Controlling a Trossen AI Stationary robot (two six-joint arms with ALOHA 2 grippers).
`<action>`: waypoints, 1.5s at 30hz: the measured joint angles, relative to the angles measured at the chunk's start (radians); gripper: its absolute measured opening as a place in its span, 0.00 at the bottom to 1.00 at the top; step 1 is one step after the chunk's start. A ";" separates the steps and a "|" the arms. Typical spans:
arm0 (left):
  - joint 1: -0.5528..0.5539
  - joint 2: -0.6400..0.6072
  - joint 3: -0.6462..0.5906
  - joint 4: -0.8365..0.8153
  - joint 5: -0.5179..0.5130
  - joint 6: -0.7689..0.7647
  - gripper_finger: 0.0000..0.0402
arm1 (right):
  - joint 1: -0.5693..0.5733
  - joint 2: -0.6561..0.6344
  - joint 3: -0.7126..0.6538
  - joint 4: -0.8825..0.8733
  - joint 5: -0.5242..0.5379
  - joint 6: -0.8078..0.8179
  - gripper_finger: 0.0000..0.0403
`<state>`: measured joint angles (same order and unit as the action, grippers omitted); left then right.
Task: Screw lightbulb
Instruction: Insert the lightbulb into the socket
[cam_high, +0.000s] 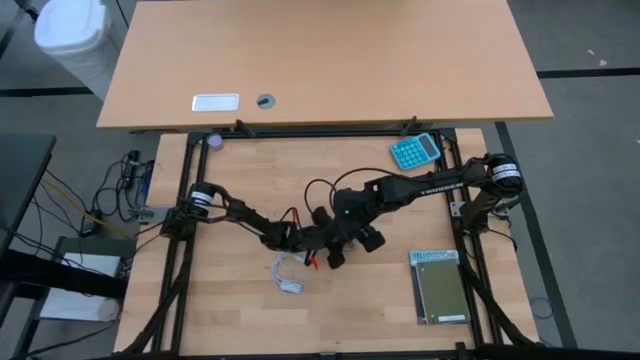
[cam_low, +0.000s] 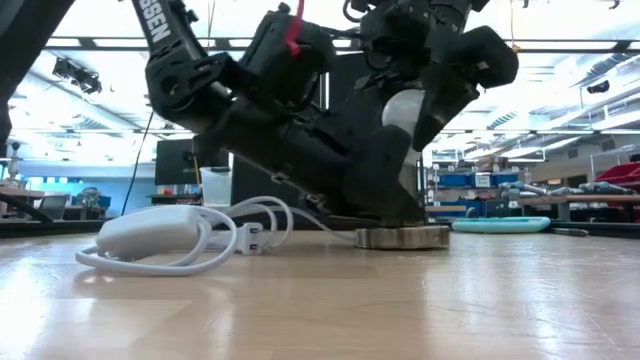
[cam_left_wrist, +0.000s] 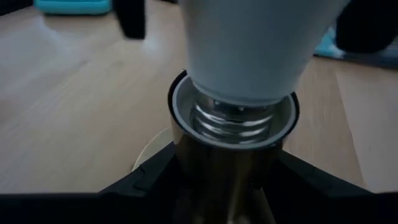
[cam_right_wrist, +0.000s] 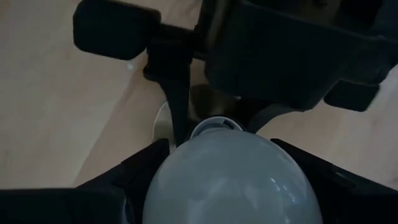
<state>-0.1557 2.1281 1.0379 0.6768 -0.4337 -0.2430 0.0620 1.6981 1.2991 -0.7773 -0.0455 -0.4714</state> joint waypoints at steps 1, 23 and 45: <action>0.004 0.001 0.011 -0.017 0.011 0.015 0.51 | -0.001 0.000 0.000 -0.010 -0.004 0.008 0.67; 0.022 0.192 0.254 0.045 0.047 0.136 0.51 | 0.009 -0.004 0.024 -0.228 -0.023 0.303 0.67; 0.016 0.190 0.248 0.042 0.007 0.075 0.51 | 0.037 -0.010 -0.008 -0.197 0.024 0.669 0.66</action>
<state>-0.1394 2.3184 1.2861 0.7189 -0.4269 -0.1682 0.0993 1.6878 1.2916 -0.9745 -0.0212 0.1973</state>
